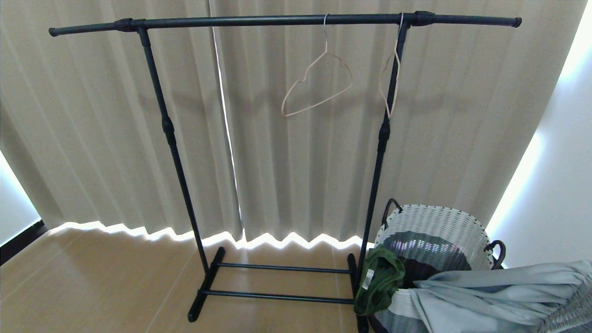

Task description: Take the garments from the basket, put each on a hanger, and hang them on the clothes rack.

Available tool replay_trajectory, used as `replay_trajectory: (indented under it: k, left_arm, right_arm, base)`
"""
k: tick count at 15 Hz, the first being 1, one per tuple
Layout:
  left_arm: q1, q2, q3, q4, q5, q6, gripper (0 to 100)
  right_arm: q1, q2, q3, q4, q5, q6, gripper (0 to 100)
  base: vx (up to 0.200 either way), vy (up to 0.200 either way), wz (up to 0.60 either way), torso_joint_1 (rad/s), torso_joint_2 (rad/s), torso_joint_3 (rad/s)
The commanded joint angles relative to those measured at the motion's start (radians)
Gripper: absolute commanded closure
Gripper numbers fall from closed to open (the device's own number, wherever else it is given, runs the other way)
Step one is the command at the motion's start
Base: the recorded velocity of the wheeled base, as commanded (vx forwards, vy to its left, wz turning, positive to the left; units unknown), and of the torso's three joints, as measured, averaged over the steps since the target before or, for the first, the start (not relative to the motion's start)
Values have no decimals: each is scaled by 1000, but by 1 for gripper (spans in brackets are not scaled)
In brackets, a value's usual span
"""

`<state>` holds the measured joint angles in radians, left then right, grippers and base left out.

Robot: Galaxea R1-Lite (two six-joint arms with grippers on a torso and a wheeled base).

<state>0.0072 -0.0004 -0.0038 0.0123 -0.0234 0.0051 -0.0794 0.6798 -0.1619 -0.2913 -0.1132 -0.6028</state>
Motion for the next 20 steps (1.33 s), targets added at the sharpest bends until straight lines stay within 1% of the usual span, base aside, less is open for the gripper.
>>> replay_trajectory:
  k: [1, 5, 10, 11, 12, 14, 15, 16, 17, 18, 19, 20]
  left_arm:
    - [0, 0, -1, 0, 0, -1, 0]
    - [0, 0, 1, 0, 2, -1, 0]
    - [0, 0, -1, 0, -4, 13, 0]
    - [0, 2, 1, 0, -7, 21, 0]
    - [0, 2, -1, 0, -9, 36, 0]
    - [0, 2, -1, 0, -15, 58, 0]
    - [0, 0, 4, -23, -87, 90, 0]
    - [0, 2, -5, -80, -142, 102, 0]
    - [-3, 3, -24, -111, -196, 107, 0]
    - [-3, 31, -97, -117, -323, 107, 0]
    - [0, 92, -163, -118, -394, 107, 0]
    - [0, 169, -220, -118, -432, 107, 0]
  right_arm:
    - [0, 1, 4, 0, 0, 0, 100]
    - [0, -9, 24, -2, 0, 0, 100]
    - [0, -3, 21, 0, 1, 0, 100]
    - [1, 0, 24, 6, 24, 0, 100]
    - [1, -8, 18, 41, 44, 0, 100]
    - [3, -28, 5, 73, 50, 0, 100]
    - [4, -43, -2, 83, 52, 1, 100]
    - [12, -48, -21, 83, 56, 12, 100]
    - [33, -48, -42, 84, 64, 29, 100]
    - [105, -36, -108, 95, 64, 89, 100]
    - [156, -20, -180, 155, 64, 133, 100]
    - [187, -5, -251, 236, 64, 167, 100]
  base:
    - [0, 200, 0, 7, 2, 2]
    - [0, 200, 0, 7, 1, 2]
    - [0, 0, 0, 0, 0, 0]
    - [0, 0, 0, 0, 0, 0]
    - [0, 0, 0, 0, 0, 0]
    - [0, 0, 0, 0, 0, 0]
    - [0, 0, 0, 0, 0, 0]
    - [0, 0, 0, 0, 0, 0]
    - [0, 0, 0, 0, 0, 0]
    - [0, 0, 0, 0, 0, 0]
    - [0, 0, 0, 0, 0, 0]
    - [0, 0, 0, 0, 0, 0]
